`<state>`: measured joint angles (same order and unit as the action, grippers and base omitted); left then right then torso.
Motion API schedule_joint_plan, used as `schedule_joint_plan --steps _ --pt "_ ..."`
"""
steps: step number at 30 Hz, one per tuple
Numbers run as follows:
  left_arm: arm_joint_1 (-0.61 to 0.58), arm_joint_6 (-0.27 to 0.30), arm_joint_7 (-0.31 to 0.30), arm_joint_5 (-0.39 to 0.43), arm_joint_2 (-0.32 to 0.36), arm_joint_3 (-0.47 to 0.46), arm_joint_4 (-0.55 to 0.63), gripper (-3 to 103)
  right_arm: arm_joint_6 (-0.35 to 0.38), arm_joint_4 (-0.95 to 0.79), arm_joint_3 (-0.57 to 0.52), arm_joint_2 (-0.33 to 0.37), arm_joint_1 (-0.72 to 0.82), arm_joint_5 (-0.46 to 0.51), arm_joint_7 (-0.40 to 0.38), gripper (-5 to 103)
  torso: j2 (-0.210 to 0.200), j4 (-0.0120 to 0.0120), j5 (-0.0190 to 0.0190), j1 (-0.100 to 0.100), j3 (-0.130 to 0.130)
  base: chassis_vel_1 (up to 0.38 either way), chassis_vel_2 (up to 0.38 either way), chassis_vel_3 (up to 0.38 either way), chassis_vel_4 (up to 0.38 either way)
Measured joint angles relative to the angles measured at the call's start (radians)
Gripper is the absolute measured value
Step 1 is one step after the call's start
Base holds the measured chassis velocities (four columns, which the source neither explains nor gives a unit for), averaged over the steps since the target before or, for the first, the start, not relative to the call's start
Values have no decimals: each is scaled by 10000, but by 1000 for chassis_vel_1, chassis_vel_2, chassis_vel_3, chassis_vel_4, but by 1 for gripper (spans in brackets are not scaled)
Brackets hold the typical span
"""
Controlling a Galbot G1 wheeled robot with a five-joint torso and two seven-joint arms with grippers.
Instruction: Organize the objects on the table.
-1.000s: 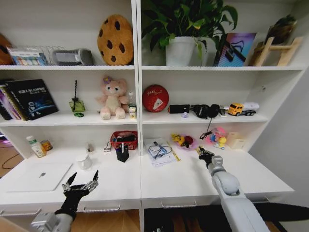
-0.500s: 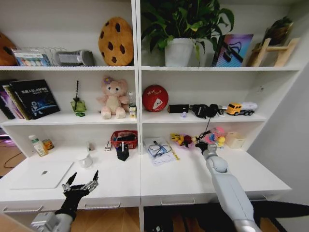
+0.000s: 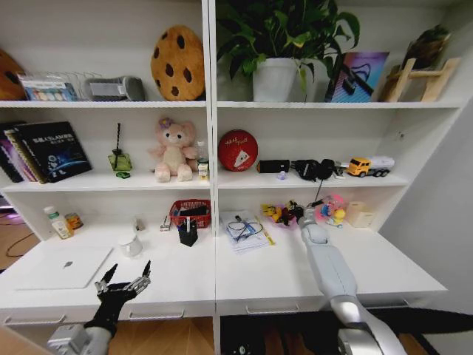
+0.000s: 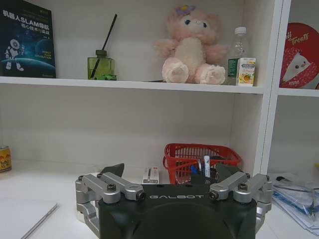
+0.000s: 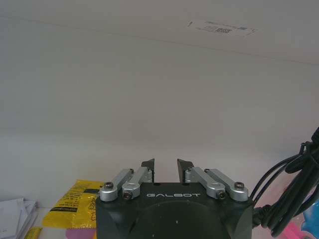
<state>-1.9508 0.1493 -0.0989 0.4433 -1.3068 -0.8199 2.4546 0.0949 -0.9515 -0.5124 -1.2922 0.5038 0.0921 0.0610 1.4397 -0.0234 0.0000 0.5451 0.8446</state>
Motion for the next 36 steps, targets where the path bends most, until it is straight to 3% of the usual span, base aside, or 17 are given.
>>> schedule_joint_plan --steps 6,7,10,13,14,16,17,19,20,29,36 --pt "0 0 0 0 0 0 0 100 251 -643 -7 -13 354 59 -181 41 0 1 0 0 0 0 0 0 0" --pt "0 1 0 0 0 0 0 100 507 -1421 92 90 784 237 -236 51 0 2 0 0 0 0 0 0 0" --pt "0 0 0 0 0 0 0 100 750 -2163 163 186 1207 392 -296 57 1 0 -2 0 -1 0 0 0 0" --pt "1 1 0 0 -1 0 0 100 1598 -5096 401 554 3471 1016 -659 73 1 -3 5 -3 -3 0 0 0 0" --pt "1 1 0 0 -1 0 0 100 1598 -5096 401 554 3471 1016 -659 73 1 -3 5 -3 -3 0 0 0 0" --pt "0 2 2 0 0 1 0 100 1880 -7217 255 615 5011 1262 -1045 90 2 -3 -2 -4 -4 0 0 0 0" --pt "0 2 2 0 0 1 0 100 1880 -7217 255 615 5011 1262 -1045 90 2 -3 -2 -4 -4 0 0 0 0" --pt "0 1 2 0 -1 0 0 100 1888 -8244 36 614 5821 783 -960 95 2 3 -1 -4 -4 0 0 0 0" --pt "0 1 -4 0 -1 0 0 100 1741 -9086 -177 570 6654 80 -755 98 2 0 -1 -4 -4 0 0 0 0" --pt "1 1 1 0 -1 1 0 100 1439 -11723 -106 -107 9250 -1670 -1090 100 2 0 0 -4 -3 6 6 -5 -7" --pt "0 1 2 0 -1 0 0 100 1335 -12331 217 -403 9630 -2924 -949 100 2 1 0 -3 -2 108 124 -103 -122"
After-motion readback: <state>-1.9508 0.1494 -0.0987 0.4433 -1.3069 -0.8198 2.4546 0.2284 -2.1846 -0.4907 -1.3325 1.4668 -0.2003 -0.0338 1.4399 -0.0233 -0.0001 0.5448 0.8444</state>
